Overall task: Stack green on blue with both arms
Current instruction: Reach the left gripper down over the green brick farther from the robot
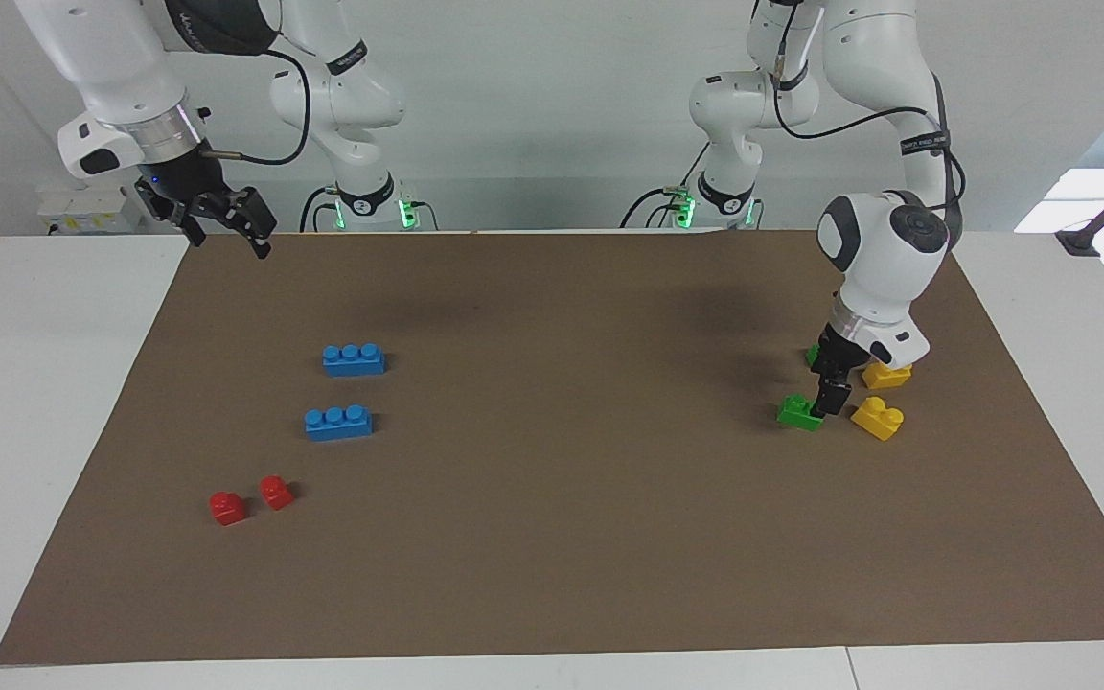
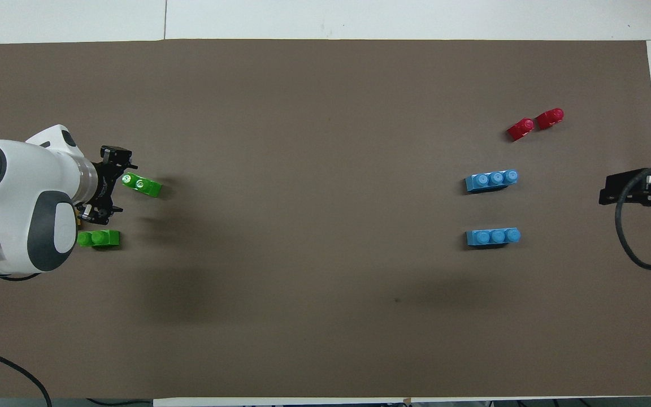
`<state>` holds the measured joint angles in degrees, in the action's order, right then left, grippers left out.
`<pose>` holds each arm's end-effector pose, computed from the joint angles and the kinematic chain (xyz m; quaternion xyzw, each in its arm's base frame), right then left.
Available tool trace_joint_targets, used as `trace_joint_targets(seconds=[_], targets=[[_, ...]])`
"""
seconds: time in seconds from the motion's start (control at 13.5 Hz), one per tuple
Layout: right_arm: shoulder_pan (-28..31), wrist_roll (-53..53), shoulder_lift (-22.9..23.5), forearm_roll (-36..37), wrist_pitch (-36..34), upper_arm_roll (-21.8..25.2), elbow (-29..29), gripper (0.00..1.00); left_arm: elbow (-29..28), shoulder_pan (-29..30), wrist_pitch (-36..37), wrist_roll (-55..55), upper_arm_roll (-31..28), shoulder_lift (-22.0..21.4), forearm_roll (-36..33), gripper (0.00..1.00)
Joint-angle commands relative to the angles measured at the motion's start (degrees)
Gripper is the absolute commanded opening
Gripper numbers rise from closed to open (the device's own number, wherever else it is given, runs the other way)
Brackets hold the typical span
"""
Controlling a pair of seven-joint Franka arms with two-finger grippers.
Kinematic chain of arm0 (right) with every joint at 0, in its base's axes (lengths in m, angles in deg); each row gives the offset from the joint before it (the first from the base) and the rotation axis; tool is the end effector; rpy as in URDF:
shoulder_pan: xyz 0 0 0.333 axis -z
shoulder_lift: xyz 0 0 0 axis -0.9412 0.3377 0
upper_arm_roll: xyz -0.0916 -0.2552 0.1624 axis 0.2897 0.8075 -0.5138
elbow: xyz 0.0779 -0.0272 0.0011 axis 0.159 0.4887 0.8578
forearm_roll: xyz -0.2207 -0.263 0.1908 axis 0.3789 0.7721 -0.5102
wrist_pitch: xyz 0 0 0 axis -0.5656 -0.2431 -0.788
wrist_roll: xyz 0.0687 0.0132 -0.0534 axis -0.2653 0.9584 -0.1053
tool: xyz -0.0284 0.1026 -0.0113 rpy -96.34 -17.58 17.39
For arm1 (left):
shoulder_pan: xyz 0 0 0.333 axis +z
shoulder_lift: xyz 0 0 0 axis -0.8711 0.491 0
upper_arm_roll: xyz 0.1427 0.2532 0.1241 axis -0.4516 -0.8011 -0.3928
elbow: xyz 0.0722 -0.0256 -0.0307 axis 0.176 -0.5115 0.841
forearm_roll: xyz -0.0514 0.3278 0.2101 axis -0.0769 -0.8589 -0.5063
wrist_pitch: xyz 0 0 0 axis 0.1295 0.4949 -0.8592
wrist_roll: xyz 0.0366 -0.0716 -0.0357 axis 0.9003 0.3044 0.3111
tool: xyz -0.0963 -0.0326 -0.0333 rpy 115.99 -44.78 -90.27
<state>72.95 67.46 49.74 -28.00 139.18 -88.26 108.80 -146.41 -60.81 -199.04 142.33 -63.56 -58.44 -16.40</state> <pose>0.5043 -0.0313 0.6056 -0.9906 0.1369 0.0080 0.0025 0.5669 -0.0274 0.3412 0.8310 0.5534 0.0378 0.0408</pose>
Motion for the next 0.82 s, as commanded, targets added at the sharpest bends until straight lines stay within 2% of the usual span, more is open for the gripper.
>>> trace_joint_targets(seconds=[0.0,0.3,0.45,0.59,0.74], targets=[[1.4,1.1,-0.5,0.3,1.4,-0.3,0.3,1.00,1.0,0.0,-2.3,2.2,0.1,3.0,-0.2,1.00],[2.0,0.4,-0.7,0.4,1.9,-0.3,0.8,1.00,3.0,-0.5,-2.5,4.2,0.1,5.2,-0.3,1.00],[1.6,4.0,-0.6,0.4,5.8,-0.3,2.5,1.00,3.1,-0.7,-3.0,4.3,0.1,6.1,-0.4,1.00],[1.4,15.2,0.2,-0.1,9.1,-0.4,4.3,1.00,3.0,-0.7,-3.9,4.3,0.1,6.5,-0.6,1.00],[1.3,29.0,2.9,-8.7,11.3,-0.4,4.3,0.98,2.9,-0.6,-3.8,4.3,0.1,6.6,-0.7,0.99]])
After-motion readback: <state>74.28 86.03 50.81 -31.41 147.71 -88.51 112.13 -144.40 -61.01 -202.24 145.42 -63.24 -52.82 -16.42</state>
